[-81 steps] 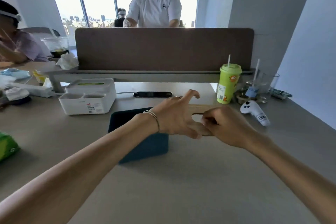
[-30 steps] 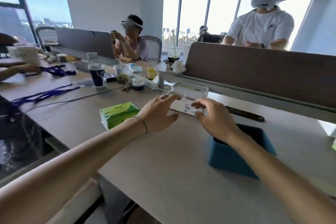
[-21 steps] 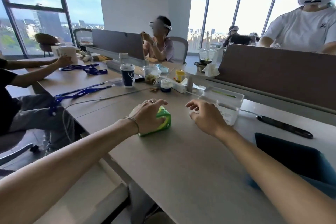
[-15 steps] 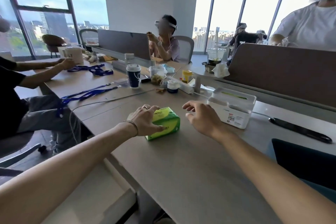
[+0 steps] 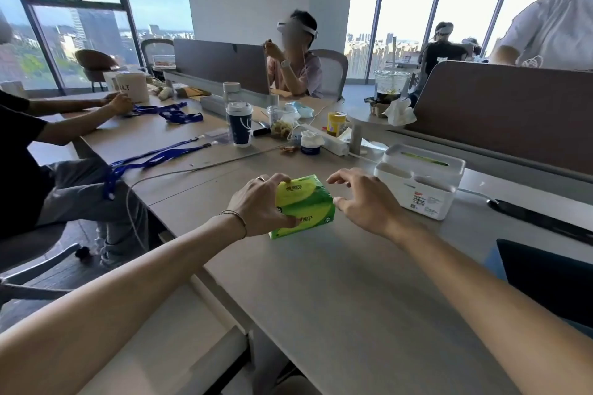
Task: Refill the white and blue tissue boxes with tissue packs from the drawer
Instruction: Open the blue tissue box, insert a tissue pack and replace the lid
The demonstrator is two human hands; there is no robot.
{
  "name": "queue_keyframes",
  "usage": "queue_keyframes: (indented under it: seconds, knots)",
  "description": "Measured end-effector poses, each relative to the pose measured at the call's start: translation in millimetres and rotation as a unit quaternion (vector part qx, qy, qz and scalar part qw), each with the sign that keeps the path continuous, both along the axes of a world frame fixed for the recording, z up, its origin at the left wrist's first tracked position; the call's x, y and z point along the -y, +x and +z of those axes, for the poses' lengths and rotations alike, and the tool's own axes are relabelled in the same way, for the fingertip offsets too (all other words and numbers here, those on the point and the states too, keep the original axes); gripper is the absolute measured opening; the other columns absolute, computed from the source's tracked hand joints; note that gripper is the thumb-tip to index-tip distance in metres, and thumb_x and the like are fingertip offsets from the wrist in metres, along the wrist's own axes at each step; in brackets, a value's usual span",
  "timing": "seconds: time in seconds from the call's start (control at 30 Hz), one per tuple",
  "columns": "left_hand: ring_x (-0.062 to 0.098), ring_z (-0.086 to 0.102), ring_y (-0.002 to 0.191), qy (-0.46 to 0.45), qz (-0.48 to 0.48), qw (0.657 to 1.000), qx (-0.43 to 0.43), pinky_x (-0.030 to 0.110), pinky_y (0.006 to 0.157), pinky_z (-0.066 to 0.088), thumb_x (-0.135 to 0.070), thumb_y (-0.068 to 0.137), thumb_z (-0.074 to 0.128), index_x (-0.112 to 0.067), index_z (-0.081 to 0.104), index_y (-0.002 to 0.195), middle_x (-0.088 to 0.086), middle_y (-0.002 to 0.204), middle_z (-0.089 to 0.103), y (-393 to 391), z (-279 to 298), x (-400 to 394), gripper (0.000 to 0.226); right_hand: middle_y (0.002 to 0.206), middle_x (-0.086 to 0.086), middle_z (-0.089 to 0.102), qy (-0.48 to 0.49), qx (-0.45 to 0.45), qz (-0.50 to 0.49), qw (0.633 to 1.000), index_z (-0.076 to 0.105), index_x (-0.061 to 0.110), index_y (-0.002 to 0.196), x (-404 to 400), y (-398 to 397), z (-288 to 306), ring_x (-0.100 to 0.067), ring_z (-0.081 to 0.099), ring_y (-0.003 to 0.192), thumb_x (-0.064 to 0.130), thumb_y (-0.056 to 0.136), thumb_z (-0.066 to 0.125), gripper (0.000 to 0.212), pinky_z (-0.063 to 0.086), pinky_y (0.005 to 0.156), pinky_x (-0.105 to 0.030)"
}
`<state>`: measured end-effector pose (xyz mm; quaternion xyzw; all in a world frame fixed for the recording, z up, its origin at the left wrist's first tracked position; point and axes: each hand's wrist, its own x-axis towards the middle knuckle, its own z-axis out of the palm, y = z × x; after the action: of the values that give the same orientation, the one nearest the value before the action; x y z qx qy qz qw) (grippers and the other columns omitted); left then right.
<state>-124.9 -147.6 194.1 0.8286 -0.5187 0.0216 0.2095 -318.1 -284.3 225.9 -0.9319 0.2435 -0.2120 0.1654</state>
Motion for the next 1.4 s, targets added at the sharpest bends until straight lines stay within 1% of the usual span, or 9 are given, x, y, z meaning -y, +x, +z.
queue_keyframes:
  seconds: [0.2,0.37,0.5,0.63,0.83,0.9,1.17,1.3,1.4]
  knots:
    - [0.02,0.054,0.102,-0.029,-0.063,0.996,0.049,0.035,0.08,0.051,-0.068,0.058,0.075,-0.038,0.043,0.139,-0.002,0.117,0.058,-48,29,13,0.091,0.161,-0.002,0.034,0.007,-0.068,0.012,0.998,0.03,0.032,0.156,5,-50,26,-0.025,0.041,0.143,0.033,0.077,0.083,0.095,0.037,0.116,-0.042]
    - [0.018,0.053,0.107,-0.059,-0.149,0.984,0.073,0.031,0.078,0.045,-0.068,0.058,0.075,-0.04,0.043,0.139,-0.006,0.123,0.057,-107,55,35,0.091,0.169,0.003,0.02,-0.022,-0.075,-0.01,0.997,0.02,0.039,0.159,15,-121,48,-0.023,0.033,0.149,0.033,0.072,0.088,0.11,0.034,0.119,-0.042]
    - [0.019,0.054,0.11,-0.089,-0.215,0.97,0.076,0.026,0.078,0.036,-0.062,0.061,0.079,-0.04,0.044,0.139,-0.005,0.13,0.057,-158,70,55,0.089,0.169,0.005,0.021,-0.031,-0.075,-0.033,0.996,0.023,0.041,0.158,25,-182,62,-0.019,0.033,0.15,0.035,0.068,0.091,0.112,0.035,0.119,-0.04]
    - [0.018,0.055,0.11,-0.106,-0.272,0.953,0.077,0.031,0.085,0.046,-0.065,0.059,0.077,-0.042,0.043,0.138,-0.008,0.128,0.058,-208,77,75,0.089,0.159,0.012,0.038,-0.039,-0.09,-0.058,0.994,0.027,0.039,0.156,30,-241,72,-0.014,0.045,0.138,0.035,0.068,0.091,0.109,0.04,0.11,-0.031]
    - [0.015,0.052,0.112,-0.11,-0.339,0.931,0.075,0.033,0.086,0.045,-0.064,0.061,0.078,-0.042,0.041,0.139,-0.01,0.128,0.055,-265,75,99,0.09,0.141,0.012,0.048,-0.029,-0.099,-0.115,0.988,0.031,0.047,0.151,30,-309,71,-0.019,0.055,0.119,0.028,0.064,0.092,0.109,0.053,0.096,-0.043]
    - [0.015,0.051,0.108,-0.099,-0.357,0.927,0.061,0.038,0.087,0.049,-0.064,0.06,0.077,-0.042,0.041,0.139,-0.009,0.124,0.054,-278,70,107,0.09,0.14,0.011,0.048,-0.036,-0.104,-0.131,0.985,0.031,0.045,0.153,31,-325,68,-0.018,0.057,0.116,0.029,0.064,0.092,0.109,0.053,0.092,-0.039]
    - [0.014,0.045,0.111,-0.025,-0.407,0.913,0.025,0.027,0.086,0.037,-0.057,0.069,0.081,-0.039,0.036,0.146,-0.005,0.127,0.051,-295,50,117,0.09,0.135,0.012,0.051,-0.028,-0.113,-0.144,0.983,0.042,0.041,0.147,36,-346,43,-0.015,0.053,0.116,0.035,0.064,0.089,0.096,0.047,0.088,-0.03]
    - [0.014,0.047,0.112,0.027,-0.413,0.91,0.02,0.034,0.094,0.045,-0.074,0.065,0.073,-0.043,0.03,0.146,-0.006,0.127,0.05,-296,43,117,0.097,0.13,0.015,0.056,-0.002,-0.127,-0.137,0.982,0.048,0.045,0.141,38,-348,35,-0.01,0.056,0.107,0.043,0.059,0.09,0.092,0.049,0.088,-0.03]
    - [0.018,0.052,0.108,0.091,-0.411,0.903,0.089,0.036,0.093,0.046,-0.083,0.058,0.07,-0.044,0.022,0.15,-0.005,0.126,0.051,-296,37,116,0.111,0.123,0.018,0.063,0.051,-0.127,-0.116,0.984,0.054,0.045,0.135,40,-349,27,-0.003,0.06,0.101,0.045,0.06,0.09,0.083,0.052,0.088,-0.029]
